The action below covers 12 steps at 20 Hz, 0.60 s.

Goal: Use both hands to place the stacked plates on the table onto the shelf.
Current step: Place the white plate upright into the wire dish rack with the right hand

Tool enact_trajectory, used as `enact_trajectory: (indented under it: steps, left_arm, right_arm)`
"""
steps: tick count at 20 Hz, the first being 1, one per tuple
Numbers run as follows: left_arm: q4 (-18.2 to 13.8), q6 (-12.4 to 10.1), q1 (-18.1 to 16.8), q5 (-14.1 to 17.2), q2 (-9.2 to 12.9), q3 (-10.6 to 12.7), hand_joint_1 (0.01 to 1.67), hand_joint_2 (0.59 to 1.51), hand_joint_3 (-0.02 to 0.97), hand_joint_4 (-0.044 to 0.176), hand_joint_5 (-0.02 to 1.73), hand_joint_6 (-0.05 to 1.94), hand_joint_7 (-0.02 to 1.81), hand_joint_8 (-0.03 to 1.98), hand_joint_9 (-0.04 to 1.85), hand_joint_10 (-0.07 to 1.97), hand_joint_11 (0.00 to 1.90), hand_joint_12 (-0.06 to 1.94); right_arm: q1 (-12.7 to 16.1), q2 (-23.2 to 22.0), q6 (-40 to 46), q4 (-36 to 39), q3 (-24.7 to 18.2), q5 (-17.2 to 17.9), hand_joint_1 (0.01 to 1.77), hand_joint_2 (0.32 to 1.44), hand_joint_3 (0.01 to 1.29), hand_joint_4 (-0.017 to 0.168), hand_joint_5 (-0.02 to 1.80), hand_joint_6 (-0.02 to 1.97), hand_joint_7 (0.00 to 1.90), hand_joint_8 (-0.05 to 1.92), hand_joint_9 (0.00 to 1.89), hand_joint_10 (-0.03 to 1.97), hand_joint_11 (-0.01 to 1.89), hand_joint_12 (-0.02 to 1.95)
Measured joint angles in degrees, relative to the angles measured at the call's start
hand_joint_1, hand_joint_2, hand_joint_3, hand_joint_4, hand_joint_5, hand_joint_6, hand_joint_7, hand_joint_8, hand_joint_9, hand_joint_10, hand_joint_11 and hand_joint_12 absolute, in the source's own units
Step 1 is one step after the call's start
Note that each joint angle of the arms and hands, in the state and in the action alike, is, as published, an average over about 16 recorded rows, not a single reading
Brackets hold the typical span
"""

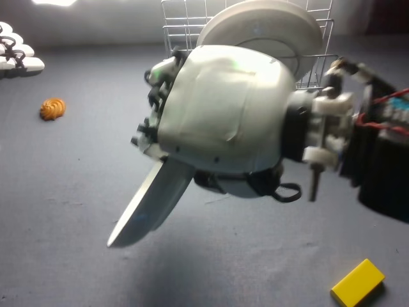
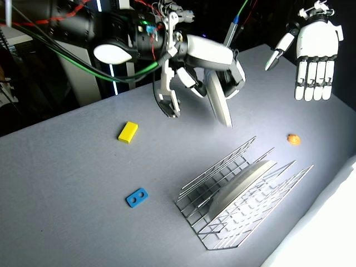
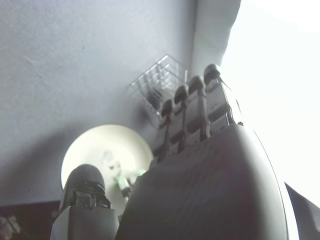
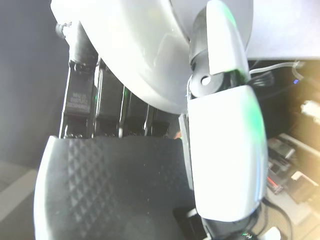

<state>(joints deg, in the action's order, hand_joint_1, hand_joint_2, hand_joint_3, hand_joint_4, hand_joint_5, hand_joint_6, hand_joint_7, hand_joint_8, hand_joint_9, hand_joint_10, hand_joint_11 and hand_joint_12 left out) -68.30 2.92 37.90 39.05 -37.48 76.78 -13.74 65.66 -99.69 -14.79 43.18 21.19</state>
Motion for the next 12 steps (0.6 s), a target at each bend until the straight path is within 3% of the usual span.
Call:
enact_trajectory:
  steps: [6,12]
  left_arm:
    - [-1.7,0.0,-0.3,2.4,0.1,0.1,0.01,1.116,0.02,0.005,0.03,0.02,0.05,0.0,0.03,0.01,0.02,0.01]
    - [-4.6,0.0,-0.4,6.6,0.1,0.3,0.01,1.115,0.019,0.005,0.03,0.02,0.04,0.0,0.02,0.01,0.02,0.01]
  right_arm:
    - [3.2,-4.8,6.9,-0.9,-1.9,0.0,1.19,1.0,0.01,-0.002,0.96,0.92,1.06,0.99,0.96,0.9,0.65,1.61]
    - [5.3,-7.2,18.9,-1.3,0.4,0.4,1.2,1.0,0.01,-0.003,0.96,0.92,1.06,1.0,0.95,0.92,0.65,1.62]
